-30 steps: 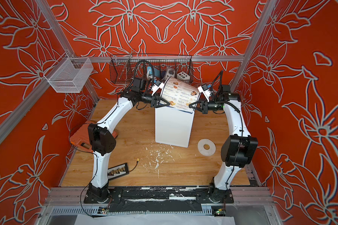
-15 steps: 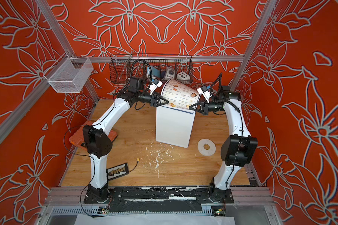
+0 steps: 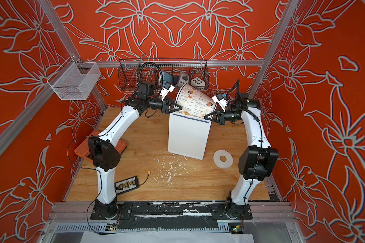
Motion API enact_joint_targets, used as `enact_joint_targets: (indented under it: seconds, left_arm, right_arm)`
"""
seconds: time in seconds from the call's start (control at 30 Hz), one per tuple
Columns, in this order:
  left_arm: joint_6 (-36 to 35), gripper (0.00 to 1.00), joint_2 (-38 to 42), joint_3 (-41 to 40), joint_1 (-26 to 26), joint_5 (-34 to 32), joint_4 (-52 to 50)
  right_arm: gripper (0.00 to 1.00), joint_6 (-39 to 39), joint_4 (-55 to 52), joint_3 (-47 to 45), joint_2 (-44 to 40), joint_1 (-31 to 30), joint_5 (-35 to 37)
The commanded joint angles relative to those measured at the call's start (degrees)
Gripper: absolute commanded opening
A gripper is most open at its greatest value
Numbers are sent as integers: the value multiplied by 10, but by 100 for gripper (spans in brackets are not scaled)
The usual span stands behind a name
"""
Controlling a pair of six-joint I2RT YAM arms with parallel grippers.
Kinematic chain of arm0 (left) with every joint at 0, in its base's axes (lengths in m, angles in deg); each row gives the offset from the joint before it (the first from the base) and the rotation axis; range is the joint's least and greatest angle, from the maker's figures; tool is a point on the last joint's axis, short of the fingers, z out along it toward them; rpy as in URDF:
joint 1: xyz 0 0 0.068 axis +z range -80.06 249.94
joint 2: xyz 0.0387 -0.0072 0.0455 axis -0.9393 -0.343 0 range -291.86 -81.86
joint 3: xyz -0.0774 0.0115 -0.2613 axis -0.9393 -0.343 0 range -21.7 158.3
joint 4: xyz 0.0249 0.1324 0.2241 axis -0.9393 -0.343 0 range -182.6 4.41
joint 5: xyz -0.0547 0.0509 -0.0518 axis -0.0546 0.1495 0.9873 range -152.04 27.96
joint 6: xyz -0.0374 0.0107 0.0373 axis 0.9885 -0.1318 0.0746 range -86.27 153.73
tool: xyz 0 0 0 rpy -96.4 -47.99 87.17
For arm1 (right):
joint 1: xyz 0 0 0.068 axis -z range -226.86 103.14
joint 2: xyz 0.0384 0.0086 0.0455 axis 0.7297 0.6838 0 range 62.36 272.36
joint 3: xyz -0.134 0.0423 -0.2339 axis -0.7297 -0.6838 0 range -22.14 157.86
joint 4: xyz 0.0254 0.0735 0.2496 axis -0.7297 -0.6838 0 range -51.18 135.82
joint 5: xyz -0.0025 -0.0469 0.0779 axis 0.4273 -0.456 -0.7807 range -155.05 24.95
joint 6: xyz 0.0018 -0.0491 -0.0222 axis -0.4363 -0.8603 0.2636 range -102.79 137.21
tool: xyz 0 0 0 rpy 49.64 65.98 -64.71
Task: Insert the menus into the narrow rack
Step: Insert the menu into the narrow rack.
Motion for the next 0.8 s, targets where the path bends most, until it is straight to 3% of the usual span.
enact_joint_targets:
  seconds: [0.0,0.17,0.27,0.37,0.47,0.53,0.63,0.77]
  left_arm:
    - [13,57,16,2,2,18,24]
    - [12,49,22,0,3,17,28]
    - [-1,34,25,-11,3,13,19]
    - [-11,29,34,-31,3,13,21]
    - [-10,15,51,-63,3,15,47]
    - [-12,13,57,-75,3,16,56]
    - [-19,13,59,-76,3,21,55]
    - [-22,12,59,-75,3,28,56]
  right_arm:
    - [7,-10,-12,-10,-9,-5,38]
    - [11,6,16,-9,-15,-8,40]
    - [17,43,58,-10,-22,-6,30]
    - [22,79,93,-10,-25,-6,17]
    - [24,108,118,-14,-27,-6,-1]
    - [25,139,158,-24,-28,-7,-13]
    - [27,217,245,-58,-44,-7,-23]
    - [30,420,496,-155,-87,-7,-27]
